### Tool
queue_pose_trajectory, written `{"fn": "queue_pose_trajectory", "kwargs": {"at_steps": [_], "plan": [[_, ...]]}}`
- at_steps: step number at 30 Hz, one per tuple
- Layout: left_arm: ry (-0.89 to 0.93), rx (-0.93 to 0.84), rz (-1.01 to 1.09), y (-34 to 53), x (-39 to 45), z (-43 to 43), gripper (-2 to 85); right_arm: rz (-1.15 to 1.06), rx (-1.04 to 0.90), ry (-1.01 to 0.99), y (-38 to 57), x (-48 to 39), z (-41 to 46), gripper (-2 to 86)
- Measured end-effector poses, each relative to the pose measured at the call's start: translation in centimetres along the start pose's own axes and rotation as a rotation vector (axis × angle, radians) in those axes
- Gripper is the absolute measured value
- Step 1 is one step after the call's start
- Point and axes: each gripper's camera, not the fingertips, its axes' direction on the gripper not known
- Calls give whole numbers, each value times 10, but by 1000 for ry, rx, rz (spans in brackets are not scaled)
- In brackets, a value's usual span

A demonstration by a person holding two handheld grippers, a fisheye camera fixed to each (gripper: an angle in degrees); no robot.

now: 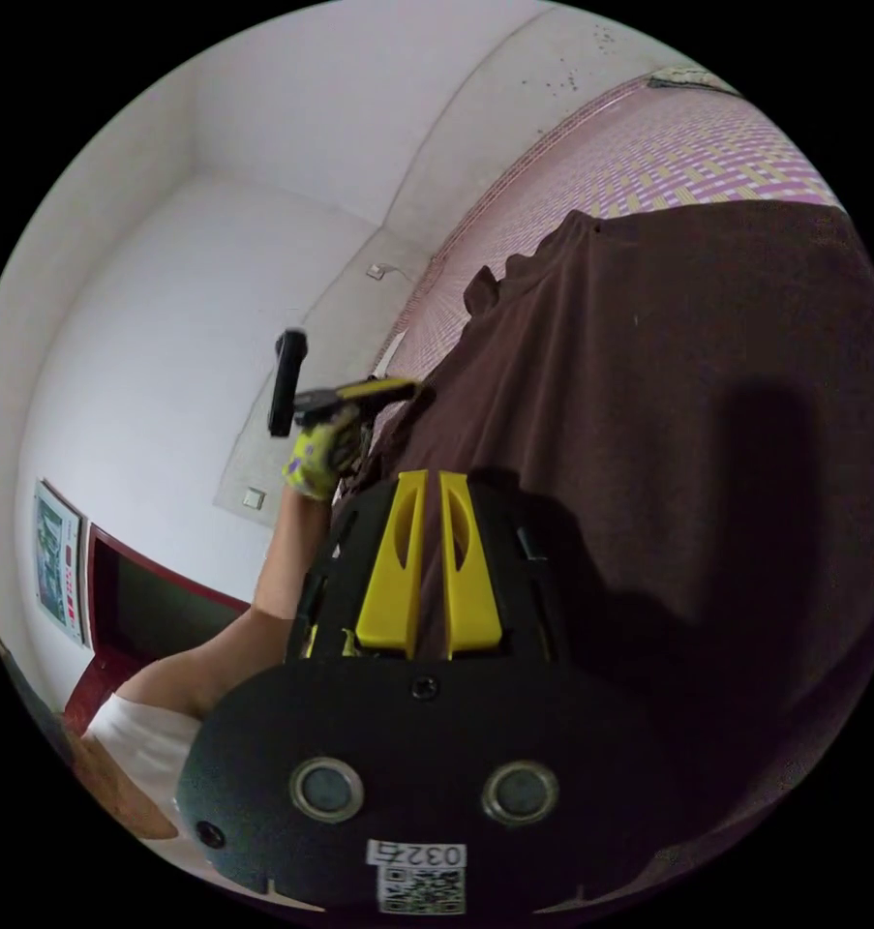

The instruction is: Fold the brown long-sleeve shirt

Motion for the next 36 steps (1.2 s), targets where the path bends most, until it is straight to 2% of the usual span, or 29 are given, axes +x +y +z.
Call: {"fn": "queue_pose_trajectory", "kwargs": {"at_steps": [4,7,11,15,17,19,20,22,25,26,27,30,32,36], "plan": [[-55,-75,-204,116,-63,10,-10,-2,1,3,1,5,12,10],[69,42,-267,168,-95,13,-10,-12,3,8,4,7,22,12],[51,122,-280,172,-117,34,-10,-30,18,52,10,5,35,19],[33,61,-224,147,-115,41,-9,2,59,87,18,9,45,29],[18,49,-346,153,-117,22,-9,8,73,100,23,10,53,29],[115,130,-359,173,-105,-4,-9,4,73,99,27,10,61,27],[208,144,-295,188,-86,-19,-9,-3,67,81,30,11,66,25],[253,118,-170,218,-45,-38,-9,7,46,8,35,15,73,18],[172,115,-30,287,24,-64,-9,46,-22,-216,58,13,73,1],[126,116,-18,315,44,-69,-9,-1,-60,-222,74,-3,67,-3],[103,109,-16,327,52,-70,-9,-29,-94,-197,84,-14,65,-4],[85,100,-36,379,74,-71,-10,-262,-233,67,154,-72,43,-8],[162,139,-64,409,82,-73,-10,-299,-187,378,221,-88,18,-10],[173,156,-148,425,80,-64,-10,-299,-123,588,296,-86,1,-10]]}}
